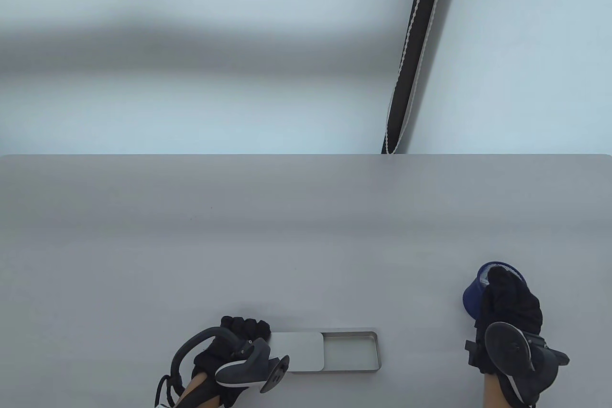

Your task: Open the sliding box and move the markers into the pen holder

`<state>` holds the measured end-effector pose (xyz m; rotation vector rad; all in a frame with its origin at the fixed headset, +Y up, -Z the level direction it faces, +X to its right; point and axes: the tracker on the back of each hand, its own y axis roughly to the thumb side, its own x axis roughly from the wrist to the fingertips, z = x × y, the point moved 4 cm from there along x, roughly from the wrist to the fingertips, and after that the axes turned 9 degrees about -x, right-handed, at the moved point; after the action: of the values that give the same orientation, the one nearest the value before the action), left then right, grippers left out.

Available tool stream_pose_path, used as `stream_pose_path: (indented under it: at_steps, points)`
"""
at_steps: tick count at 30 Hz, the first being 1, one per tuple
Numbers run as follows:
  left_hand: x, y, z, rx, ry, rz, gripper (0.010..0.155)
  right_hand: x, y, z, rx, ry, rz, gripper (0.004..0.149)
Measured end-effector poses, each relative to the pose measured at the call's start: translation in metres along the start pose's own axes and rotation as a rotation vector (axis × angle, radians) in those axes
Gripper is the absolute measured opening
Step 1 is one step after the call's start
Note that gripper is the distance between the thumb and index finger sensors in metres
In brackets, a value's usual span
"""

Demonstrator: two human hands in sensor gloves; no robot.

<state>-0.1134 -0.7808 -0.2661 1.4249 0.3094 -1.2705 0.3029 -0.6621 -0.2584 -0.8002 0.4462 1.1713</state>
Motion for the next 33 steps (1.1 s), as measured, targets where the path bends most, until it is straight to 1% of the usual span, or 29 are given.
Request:
stream_pose_path:
  at_steps: [7,14,21,26,33]
  points:
    - [0.000,0.000,0.000,0.000,0.000,0.000,0.084,-0.003,0.000,-0.015,-0.056,0.070,-0.002,0.039]
    - [0.000,0.000,0.000,0.000,0.000,0.000,0.084,-0.005,-0.001,-0.023,-0.097,0.111,-0.011,0.039]
    - [0.000,0.000,0.000,0.000,0.000,0.000,0.084,-0.006,0.003,-0.025,-0.090,0.127,-0.008,0.042]
    - [0.000,0.000,0.000,0.001,-0.002,-0.002,0.084,-0.005,0.014,-0.016,-0.047,0.111,-0.001,0.048]
    - [0.000,0.000,0.000,0.001,-0.002,-0.002,0.084,-0.004,0.040,0.011,0.069,0.067,0.012,0.057]
